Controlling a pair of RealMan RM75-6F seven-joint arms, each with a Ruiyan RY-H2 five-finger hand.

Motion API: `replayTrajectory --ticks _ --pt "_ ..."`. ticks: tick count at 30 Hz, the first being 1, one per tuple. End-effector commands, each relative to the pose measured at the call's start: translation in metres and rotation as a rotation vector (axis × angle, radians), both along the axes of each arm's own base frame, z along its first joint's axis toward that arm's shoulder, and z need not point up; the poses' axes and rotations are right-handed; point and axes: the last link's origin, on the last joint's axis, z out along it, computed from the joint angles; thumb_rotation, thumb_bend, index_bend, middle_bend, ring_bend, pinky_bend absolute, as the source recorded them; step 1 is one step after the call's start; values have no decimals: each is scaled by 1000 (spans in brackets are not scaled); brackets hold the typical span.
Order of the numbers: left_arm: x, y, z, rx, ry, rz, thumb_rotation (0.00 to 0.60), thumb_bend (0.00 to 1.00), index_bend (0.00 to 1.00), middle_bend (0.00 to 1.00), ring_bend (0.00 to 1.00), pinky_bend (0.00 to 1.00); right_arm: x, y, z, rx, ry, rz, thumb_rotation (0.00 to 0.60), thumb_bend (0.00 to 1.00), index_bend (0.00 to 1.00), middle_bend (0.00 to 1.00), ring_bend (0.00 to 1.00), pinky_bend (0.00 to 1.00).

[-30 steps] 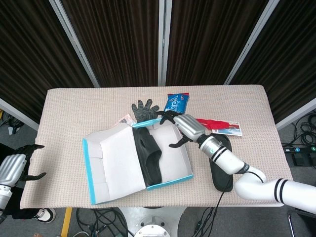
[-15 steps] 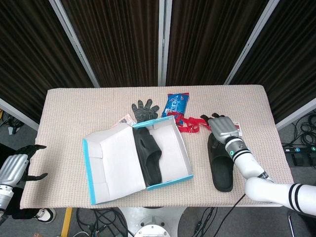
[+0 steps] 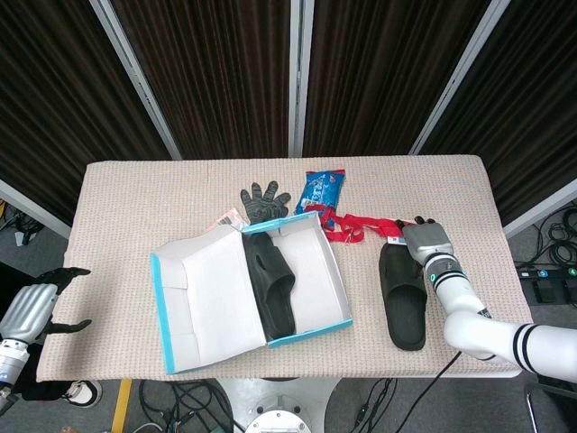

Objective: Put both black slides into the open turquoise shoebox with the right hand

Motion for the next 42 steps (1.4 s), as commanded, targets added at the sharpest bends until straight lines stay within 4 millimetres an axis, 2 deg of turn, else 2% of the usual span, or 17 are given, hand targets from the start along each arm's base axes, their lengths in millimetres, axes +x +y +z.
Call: replayTrajectory --ticks 1,10,17,24,31,42 --pt "0 0 0 0 1 -1 600 117 204 214 149 191 -6 -3 -8 3 -25 -20 600 0 70 191 0 101" --pt "0 -2 -1 -19 4 -3 600 116 204 214 149 201 -18 -1 -22 28 -32 -48 600 0 69 200 0 101" --pt "-2 -2 0 -18 -2 5 600 116 204 214 149 202 -19 2 -24 45 -19 -58 600 0 69 201 0 99" --pt "-3 -1 0 -15 -2 8 600 116 204 214 149 202 -15 4 -31 81 2 -39 600 1 38 160 0 84" --pt "-4 -1 0 -18 -3 9 600 116 204 214 149 203 -7 5 -41 105 47 -18 600 1 33 153 0 70" --pt "-7 -2 0 -25 -10 19 600 113 204 214 149 203 -5 4 -53 124 129 -21 600 1 14 151 0 53"
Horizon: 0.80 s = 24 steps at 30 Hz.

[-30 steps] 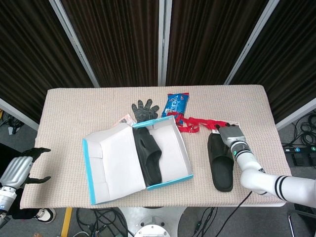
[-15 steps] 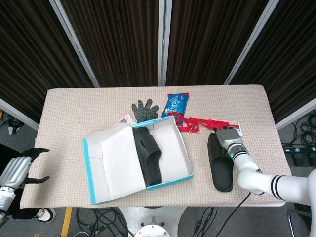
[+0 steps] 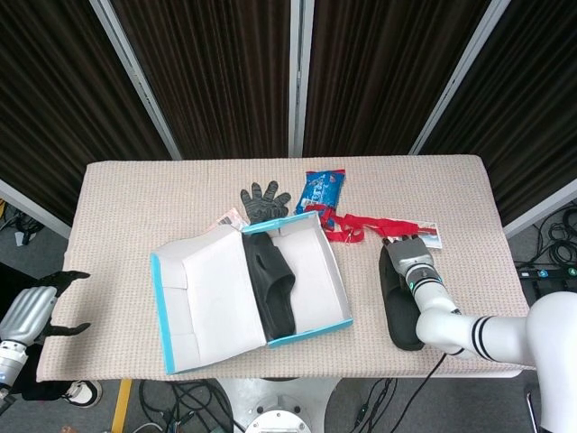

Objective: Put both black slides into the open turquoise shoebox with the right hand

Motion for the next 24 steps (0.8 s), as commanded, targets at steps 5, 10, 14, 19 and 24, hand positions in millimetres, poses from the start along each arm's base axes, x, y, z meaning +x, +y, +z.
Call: replayTrajectory --ticks 5,10,14,19,24 --pt "1 1 -1 -9 4 -1 600 113 204 214 149 203 -1 -2 -7 5 64 14 600 3 14 153 0 49" --pt "3 2 -1 -7 8 -7 600 113 204 214 149 203 0 -2 -12 16 76 10 600 9 13 157 0 49" --pt "3 1 -2 -9 6 -4 600 109 204 214 149 203 1 -2 -14 17 85 15 600 20 13 177 0 49" --pt "3 1 -2 -7 -5 -9 600 105 204 213 149 203 0 -2 -16 3 106 25 600 41 73 245 0 49" --pt "1 0 -2 1 -16 -20 600 96 204 214 149 213 1 -2 -18 3 132 34 600 66 130 282 0 49"
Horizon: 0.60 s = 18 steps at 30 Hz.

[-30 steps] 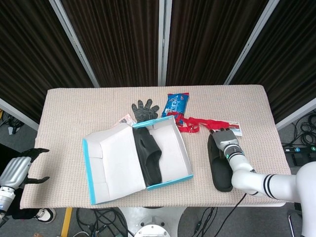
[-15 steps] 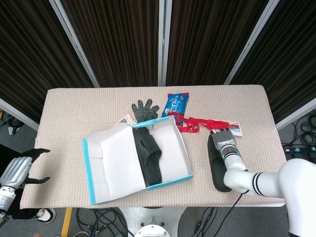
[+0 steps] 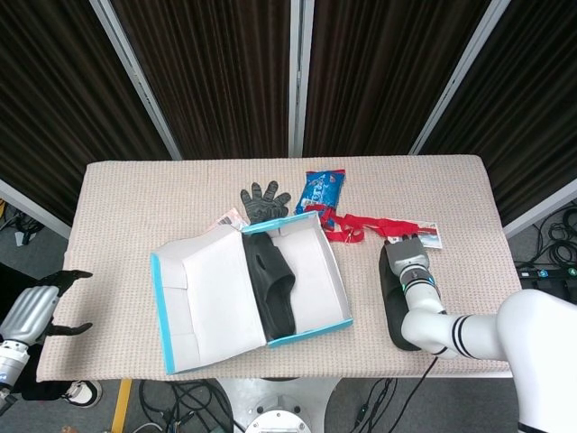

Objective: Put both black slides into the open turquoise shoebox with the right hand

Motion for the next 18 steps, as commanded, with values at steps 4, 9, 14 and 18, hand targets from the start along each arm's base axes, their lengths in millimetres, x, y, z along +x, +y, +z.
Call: replayTrajectory --ticks 4,9,14,18 --pt "-3 -1 -2 -9 -1 12 600 92 204 214 149 213 2 0 -3 1 16 8 600 70 174 306 0 49" --pt "-5 -2 -3 -14 0 18 600 88 204 214 149 213 1 0 -5 -6 38 20 600 72 258 337 3 49" --pt "-6 -3 -3 -15 0 19 600 86 204 214 149 213 -1 -1 -6 -24 42 31 600 81 329 390 35 49" --pt "-6 -2 -3 -18 1 21 600 86 204 214 148 213 0 -1 -6 -49 33 54 600 103 429 466 85 50"
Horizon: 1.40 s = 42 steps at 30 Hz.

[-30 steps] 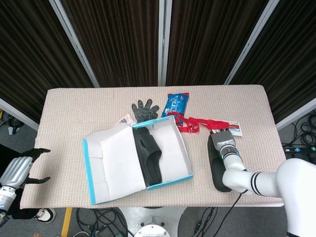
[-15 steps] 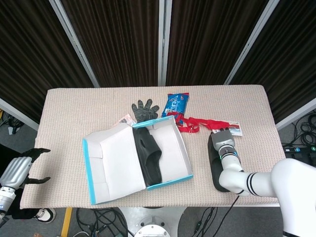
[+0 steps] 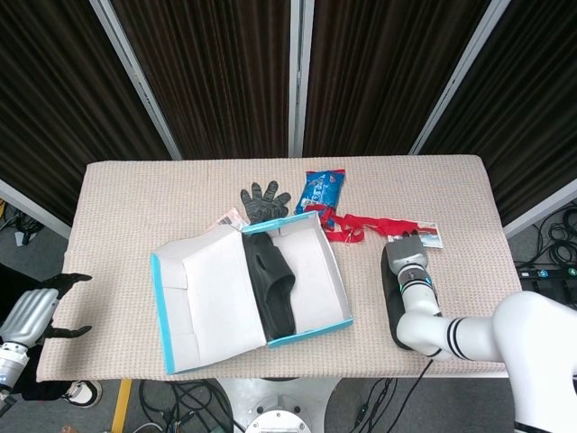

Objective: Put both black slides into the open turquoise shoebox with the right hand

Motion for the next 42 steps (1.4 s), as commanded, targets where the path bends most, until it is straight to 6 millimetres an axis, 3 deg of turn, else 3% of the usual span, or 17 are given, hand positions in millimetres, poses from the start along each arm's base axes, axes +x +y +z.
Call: replayTrajectory --ticks 1,8,17,24,36,42 --pt "0 0 0 -2 0 2 600 86 204 214 148 213 0 0 0 -19 -11 18 600 108 445 478 94 50" --pt "0 0 -2 -10 3 4 600 84 204 214 149 213 9 2 16 -60 -72 72 600 126 518 531 139 71" --pt "3 1 -5 -20 7 -4 600 84 204 214 149 213 23 16 67 -124 -232 93 600 130 544 553 163 109" --pt "8 3 -7 -21 8 -15 600 84 204 214 149 213 36 13 91 -185 -482 108 600 130 547 554 168 123" --pt "11 4 -6 -19 9 -14 600 84 204 214 149 213 65 -2 87 -218 -989 165 600 144 550 555 181 155" --pt "11 4 -6 -18 8 -10 600 84 204 214 149 213 72 -11 70 -154 -1148 74 600 145 551 556 181 156"
